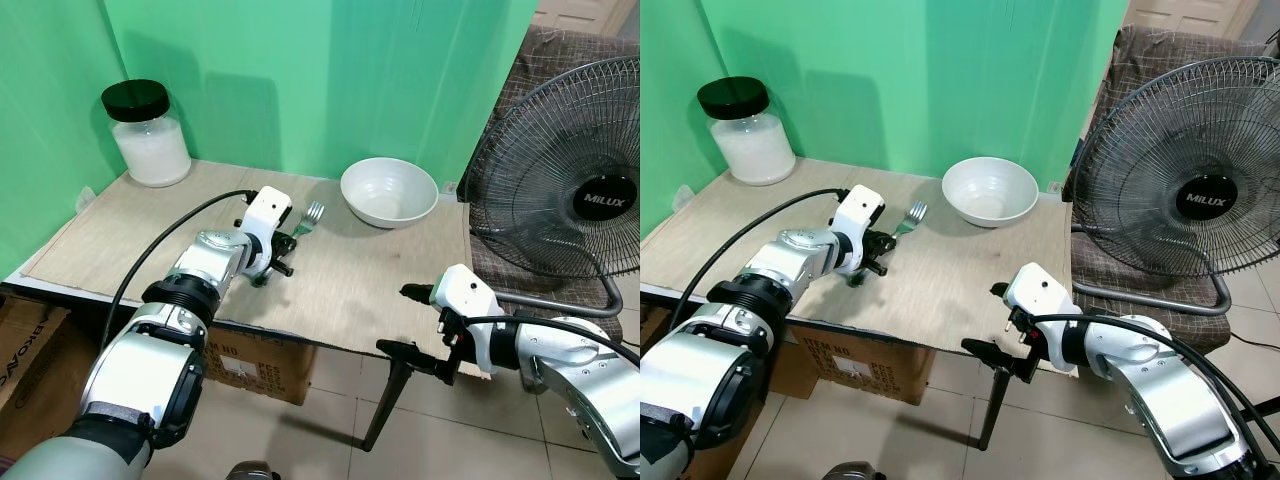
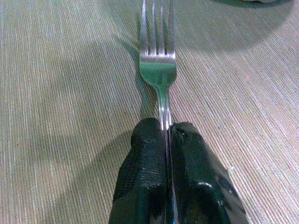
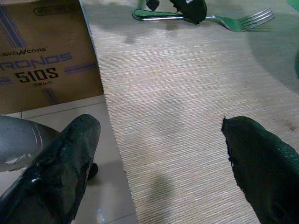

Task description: Setting the table

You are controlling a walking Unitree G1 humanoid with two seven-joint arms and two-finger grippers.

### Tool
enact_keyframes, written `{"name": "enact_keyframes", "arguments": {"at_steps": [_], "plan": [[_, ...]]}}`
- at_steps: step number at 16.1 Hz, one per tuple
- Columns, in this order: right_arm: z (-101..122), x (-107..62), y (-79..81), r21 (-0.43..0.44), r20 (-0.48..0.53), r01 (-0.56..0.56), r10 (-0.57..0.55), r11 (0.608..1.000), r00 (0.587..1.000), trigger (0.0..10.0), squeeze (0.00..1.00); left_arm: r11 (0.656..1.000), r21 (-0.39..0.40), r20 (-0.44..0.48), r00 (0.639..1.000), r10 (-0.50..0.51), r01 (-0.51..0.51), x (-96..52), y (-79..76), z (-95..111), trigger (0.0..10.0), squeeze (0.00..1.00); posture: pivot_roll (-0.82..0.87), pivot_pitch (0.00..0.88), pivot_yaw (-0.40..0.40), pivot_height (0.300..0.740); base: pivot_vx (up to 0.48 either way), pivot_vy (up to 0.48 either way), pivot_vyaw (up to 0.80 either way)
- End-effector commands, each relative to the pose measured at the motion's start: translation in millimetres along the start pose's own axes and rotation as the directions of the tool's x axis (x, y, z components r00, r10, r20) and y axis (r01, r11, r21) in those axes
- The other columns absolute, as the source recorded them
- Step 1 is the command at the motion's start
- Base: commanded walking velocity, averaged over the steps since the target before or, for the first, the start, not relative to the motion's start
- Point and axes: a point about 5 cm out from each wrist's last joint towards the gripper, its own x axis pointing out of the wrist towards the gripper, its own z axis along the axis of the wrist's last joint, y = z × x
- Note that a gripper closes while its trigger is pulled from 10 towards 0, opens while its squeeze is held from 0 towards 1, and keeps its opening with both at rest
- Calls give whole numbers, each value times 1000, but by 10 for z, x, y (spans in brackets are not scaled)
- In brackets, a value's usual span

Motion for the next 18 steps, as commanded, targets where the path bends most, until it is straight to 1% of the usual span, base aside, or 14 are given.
{"name": "enact_keyframes", "arguments": {"at_steps": [1,5,7,8,9,10,11,12,13,14,15,16,17,18], "plan": [[25,-20,30,-21,1,-16,16,1000,1000,10000,0,1000,13,-26,1000,0,1,-11,28,-12,0,0,111,0,-3,740,0,0,0],[36,-8,46,-26,5,-18,19,999,1000,10000,0,1000,18,-7,1000,6,-5,-48,80,7,0,0,114,0,-7,740,0,0,0],[47,-17,38,-29,10,-11,11,1000,1000,10000,0,1000,12,31,999,14,-14,-96,139,46,0,0,112,0,-5,740,0,0,0],[57,-25,26,-25,18,1,0,1000,1000,10000,0,1000,2,70,997,17,-17,-135,179,85,0,0,112,0,-6,740,0,0,0],[59,-29,25,-23,21,5,-4,1000,1000,10000,0,1000,-4,85,996,18,-18,-152,195,98,0,0,113,0,-6,740,0,0,0],[62,-37,27,-20,26,11,-10,1000,1000,10000,0,999,-30,136,991,15,-11,-213,242,137,0,0,114,0,-7,740,0,0,0],[66,-37,23,-17,32,17,-16,1000,999,10000,0,998,-67,194,981,4,10,-284,285,183,0,0,116,0,-8,740,0,0,0],[69,-35,21,-15,35,21,-21,1000,999,10000,0,996,-84,219,976,-6,25,-316,298,203,0,0,116,0,-8,740,0,0,0],[74,-35,20,-13,41,32,-31,999,999,10000,0,992,-113,274,961,-28,61,-383,312,247,0,0,112,0,-7,740,0,0,0],[80,-31,9,-3,50,53,-53,999,997,10000,0,982,-150,337,940,-55,111,-462,328,301,0,0,109,0,-7,740,0,0,0],[82,-32,13,6,62,70,-71,998,996,10000,0,964,-184,419,902,-100,193,-554,320,355,0,0,108,0,-8,740,0,0,0],[82,-22,15,23,78,95,-96,995,992,10000,0,938,-198,526,838,-144,285,-670,308,433,0,0,108,0,-7,740,0,0,0],[85,-8,17,35,89,112,-115,993,989,10000,0,913,-205,602,781,-167,353,-773,295,501,0,0,106,0,-2,740,0,0,0],[90,5,23,45,97,124,-128,991,987,10000,0,883,-192,660,722,-208,429,-869,241,559,0,0,103,0,-1,740,0,0,0]]}}
